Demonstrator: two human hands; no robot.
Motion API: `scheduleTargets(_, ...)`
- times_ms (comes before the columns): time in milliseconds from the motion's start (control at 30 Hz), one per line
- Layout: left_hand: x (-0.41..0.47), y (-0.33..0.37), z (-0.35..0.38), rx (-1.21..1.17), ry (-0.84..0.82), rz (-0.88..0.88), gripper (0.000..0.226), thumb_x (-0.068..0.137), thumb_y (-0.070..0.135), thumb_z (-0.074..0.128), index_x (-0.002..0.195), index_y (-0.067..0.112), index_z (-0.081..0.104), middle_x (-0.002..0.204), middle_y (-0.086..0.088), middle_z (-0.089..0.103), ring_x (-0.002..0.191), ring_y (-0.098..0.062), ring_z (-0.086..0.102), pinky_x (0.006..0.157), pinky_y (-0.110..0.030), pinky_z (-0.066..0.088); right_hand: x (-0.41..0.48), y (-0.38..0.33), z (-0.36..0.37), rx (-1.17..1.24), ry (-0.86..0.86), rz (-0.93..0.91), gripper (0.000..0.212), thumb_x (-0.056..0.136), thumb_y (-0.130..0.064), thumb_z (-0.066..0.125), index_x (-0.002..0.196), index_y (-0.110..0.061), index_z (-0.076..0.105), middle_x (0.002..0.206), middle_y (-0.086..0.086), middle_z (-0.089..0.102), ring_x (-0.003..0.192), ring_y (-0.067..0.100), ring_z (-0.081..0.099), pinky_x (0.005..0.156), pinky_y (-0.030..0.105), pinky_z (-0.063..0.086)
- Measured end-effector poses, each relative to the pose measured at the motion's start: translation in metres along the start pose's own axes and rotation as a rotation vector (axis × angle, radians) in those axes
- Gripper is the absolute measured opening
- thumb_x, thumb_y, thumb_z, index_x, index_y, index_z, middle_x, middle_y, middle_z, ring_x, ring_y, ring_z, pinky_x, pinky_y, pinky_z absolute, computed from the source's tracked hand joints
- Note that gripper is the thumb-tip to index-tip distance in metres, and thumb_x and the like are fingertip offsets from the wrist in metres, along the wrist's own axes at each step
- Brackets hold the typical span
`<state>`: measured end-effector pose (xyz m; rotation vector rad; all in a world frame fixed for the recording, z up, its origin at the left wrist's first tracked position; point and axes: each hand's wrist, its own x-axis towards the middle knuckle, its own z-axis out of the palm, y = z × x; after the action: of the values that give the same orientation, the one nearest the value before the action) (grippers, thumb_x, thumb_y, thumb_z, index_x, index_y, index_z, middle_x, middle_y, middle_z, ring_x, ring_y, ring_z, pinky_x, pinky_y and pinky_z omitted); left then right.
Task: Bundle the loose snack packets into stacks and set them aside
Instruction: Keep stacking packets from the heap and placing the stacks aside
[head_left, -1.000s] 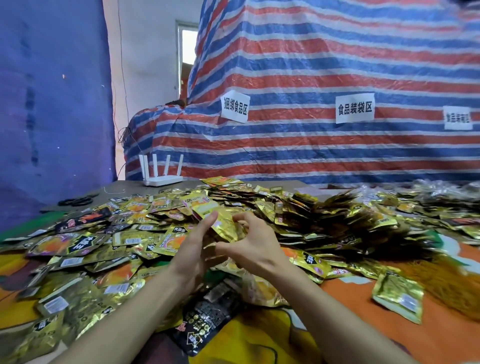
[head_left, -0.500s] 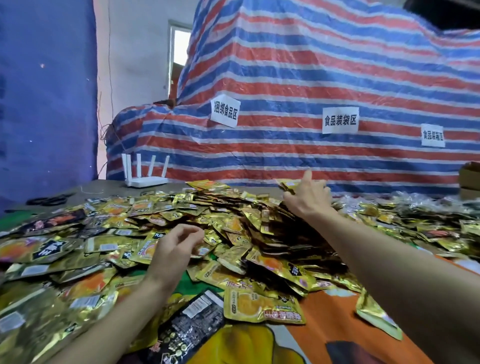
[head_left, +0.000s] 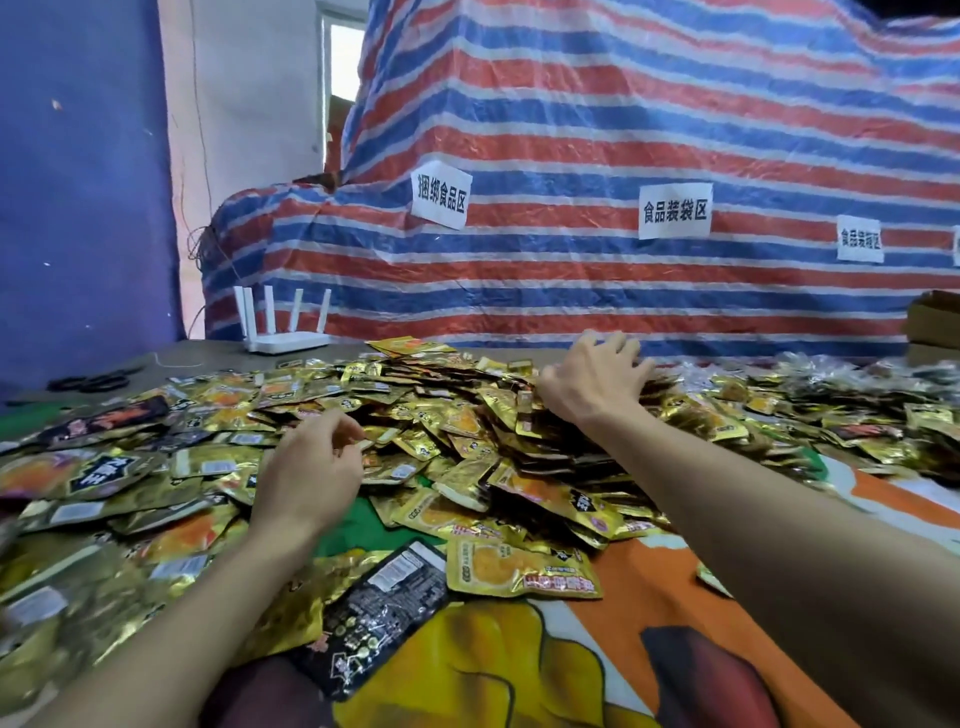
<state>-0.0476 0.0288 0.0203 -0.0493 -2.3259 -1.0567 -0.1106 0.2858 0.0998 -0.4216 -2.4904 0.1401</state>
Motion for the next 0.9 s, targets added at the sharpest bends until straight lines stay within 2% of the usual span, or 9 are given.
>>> scheduleTargets(100, 0.009, -0.010, -0.010, 0.233, -0.059, -0.082, 0.021, 0.094, 0.023, 0.058, 0.115, 0.025, 0.060, 0.117, -0.002, 0.059, 0.106, -0.025, 0.056, 0.098, -0.047, 0.046, -0.027, -0.029, -0.003, 0.224, 0.089, -0.261, 0.050, 0.091, -0.044, 0.055, 0.128, -0.010, 0.054, 0.129, 0.017, 0.056, 0.119, 0.034, 0.049, 0.101, 0.048, 0.041)
scheduleTargets(233, 0.015, -0.022, -0.017, 0.529, -0.194, -0.223, 0.045, 0.092, 0.038, 0.055, 0.135, 0.024, 0.049, 0.147, -0.011, 0.040, 0.138, -0.032, 0.035, 0.114, -0.053, 0.029, -0.089, -0.071, 0.018, 0.430, -0.304, -0.561, 0.047, 0.087, -0.033, 0.061, 0.131, -0.016, 0.054, 0.118, 0.008, 0.064, 0.108, 0.027, 0.060, 0.091, 0.041, 0.053)
scheduleTargets(300, 0.018, -0.031, -0.021, 0.602, -0.194, -0.332, 0.060, 0.089, 0.045, 0.057, 0.142, 0.021, 0.043, 0.156, -0.015, 0.029, 0.145, -0.037, 0.024, 0.118, -0.057, 0.019, -0.112, -0.089, 0.039, 0.296, -0.415, -0.675, 0.059, 0.084, -0.033, 0.062, 0.141, -0.020, 0.047, 0.137, 0.012, 0.053, 0.129, 0.031, 0.047, 0.106, 0.045, 0.043)
scheduleTargets(367, 0.021, -0.040, -0.027, 0.665, -0.172, -0.428, 0.076, 0.085, 0.054, 0.062, 0.148, 0.020, 0.037, 0.161, -0.018, 0.021, 0.148, -0.041, 0.016, 0.118, -0.063, 0.012, -0.117, -0.104, 0.055, 0.218, -0.478, -0.691, 0.073, 0.084, -0.033, 0.062, 0.152, -0.025, 0.035, 0.160, 0.012, 0.027, 0.149, 0.033, 0.020, 0.120, 0.052, 0.021)
scheduleTargets(433, 0.025, -0.048, -0.033, 0.721, -0.181, -0.485, 0.097, 0.078, 0.065, 0.067, 0.155, 0.020, 0.026, 0.165, -0.020, 0.011, 0.150, -0.046, 0.006, 0.117, -0.069, 0.004, -0.109, -0.115, 0.062, 0.242, -0.583, -0.625, 0.081, 0.085, -0.027, 0.058, 0.158, -0.030, 0.023, 0.169, 0.008, 0.002, 0.155, 0.031, -0.001, 0.123, 0.056, 0.007)
scheduleTargets(533, 0.026, -0.058, -0.030, 0.672, -0.233, -0.532, 0.116, 0.075, 0.069, 0.070, 0.160, 0.023, 0.007, 0.166, -0.019, -0.007, 0.150, -0.048, -0.008, 0.116, -0.069, -0.005, -0.093, -0.129, 0.072, 0.271, -0.748, -0.589, 0.089, 0.082, -0.017, 0.050, 0.159, -0.043, 0.012, 0.169, 0.003, -0.014, 0.155, 0.032, -0.011, 0.120, 0.062, 0.003)
scheduleTargets(700, 0.028, -0.062, -0.021, 0.685, -0.206, -0.491, 0.079, 0.080, 0.066, 0.066, 0.142, 0.022, 0.047, 0.156, -0.007, 0.038, 0.147, -0.032, 0.023, 0.115, -0.057, 0.021, -0.085, -0.158, 0.087, 0.261, -0.749, -0.707, 0.091, 0.085, -0.011, 0.047, 0.155, -0.055, 0.010, 0.169, -0.006, -0.012, 0.156, 0.031, -0.007, 0.119, 0.065, 0.007)
scheduleTargets(800, 0.029, -0.063, -0.021, 0.712, -0.129, -0.420, 0.065, 0.083, 0.058, 0.069, 0.135, 0.022, 0.056, 0.150, -0.002, 0.044, 0.142, -0.026, 0.030, 0.111, -0.052, 0.028, -0.084, -0.168, 0.097, 0.187, -0.703, -0.750, 0.077, 0.096, -0.021, 0.045, 0.154, -0.058, 0.009, 0.170, -0.005, 0.003, 0.155, 0.034, 0.005, 0.118, 0.066, 0.008)
scheduleTargets(900, 0.030, -0.065, -0.019, 0.655, -0.134, -0.421, 0.062, 0.084, 0.054, 0.069, 0.133, 0.019, 0.057, 0.152, -0.004, 0.042, 0.145, -0.031, 0.028, 0.114, -0.053, 0.026, -0.085, -0.169, 0.099, 0.088, -0.563, -0.775, 0.064, 0.101, -0.029, 0.045, 0.154, -0.055, 0.019, 0.163, 0.000, 0.026, 0.148, 0.036, 0.022, 0.113, 0.064, 0.024)
